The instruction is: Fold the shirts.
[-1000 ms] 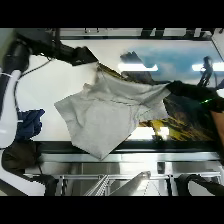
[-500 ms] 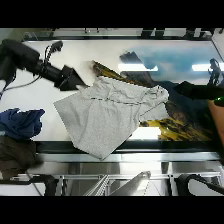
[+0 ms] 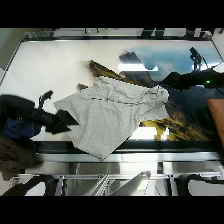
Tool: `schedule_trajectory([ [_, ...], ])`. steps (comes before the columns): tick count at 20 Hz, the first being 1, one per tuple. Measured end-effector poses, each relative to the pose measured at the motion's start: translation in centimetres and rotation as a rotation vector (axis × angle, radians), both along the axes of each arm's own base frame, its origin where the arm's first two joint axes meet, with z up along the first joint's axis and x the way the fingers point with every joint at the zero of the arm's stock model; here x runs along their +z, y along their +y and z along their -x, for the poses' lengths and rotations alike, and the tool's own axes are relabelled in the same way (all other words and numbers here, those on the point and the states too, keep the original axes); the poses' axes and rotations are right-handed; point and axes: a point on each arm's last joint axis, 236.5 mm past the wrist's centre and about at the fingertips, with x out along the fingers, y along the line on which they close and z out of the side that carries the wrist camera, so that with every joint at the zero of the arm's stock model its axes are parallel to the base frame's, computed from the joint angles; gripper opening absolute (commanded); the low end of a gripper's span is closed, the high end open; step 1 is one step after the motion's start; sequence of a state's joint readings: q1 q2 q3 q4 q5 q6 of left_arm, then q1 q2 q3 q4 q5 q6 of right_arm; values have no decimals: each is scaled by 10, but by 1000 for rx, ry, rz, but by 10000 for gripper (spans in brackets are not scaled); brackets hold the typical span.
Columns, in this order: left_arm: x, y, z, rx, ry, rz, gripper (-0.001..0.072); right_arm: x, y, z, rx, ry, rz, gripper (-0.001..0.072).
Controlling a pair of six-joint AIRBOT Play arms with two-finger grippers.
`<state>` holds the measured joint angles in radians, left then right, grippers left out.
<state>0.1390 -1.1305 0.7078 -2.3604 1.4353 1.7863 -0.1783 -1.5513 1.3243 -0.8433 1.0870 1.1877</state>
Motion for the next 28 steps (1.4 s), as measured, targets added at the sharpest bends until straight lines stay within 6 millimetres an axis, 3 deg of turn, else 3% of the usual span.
schedule_trajectory([
  [3, -6, -14, 36, 40, 54, 45, 590, -24, -29, -7, -55, 96, 17, 461],
  [7, -19, -30, 81, 79, 129, 58, 590, -61, -67, 2, -117, 232, 1, 461],
  [10, -32, -39, 112, 103, 182, 47, 590, -83, -78, 16, -120, 321, -22, 461],
  [12, -43, -42, 123, 132, 190, 33, 589, -94, -79, 22, -106, 358, -32, 461],
  [18, -71, -48, 123, 201, 180, -12, 589, -111, -72, 29, -75, 409, -53, 460],
  [22, -88, -55, 102, 167, 140, -79, 588, -113, -68, 31, -61, 415, -56, 460],
  [25, -96, -74, 85, 106, 105, -113, 588, -114, -63, 34, -27, 418, -52, 460],
  [26, -99, -80, 78, 87, 84, -126, 541, -114, -60, 36, -10, 419, -51, 460],
  [28, -104, -92, 65, 46, 37, -152, 234, -112, -52, 37, 28, 412, -56, 460],
])
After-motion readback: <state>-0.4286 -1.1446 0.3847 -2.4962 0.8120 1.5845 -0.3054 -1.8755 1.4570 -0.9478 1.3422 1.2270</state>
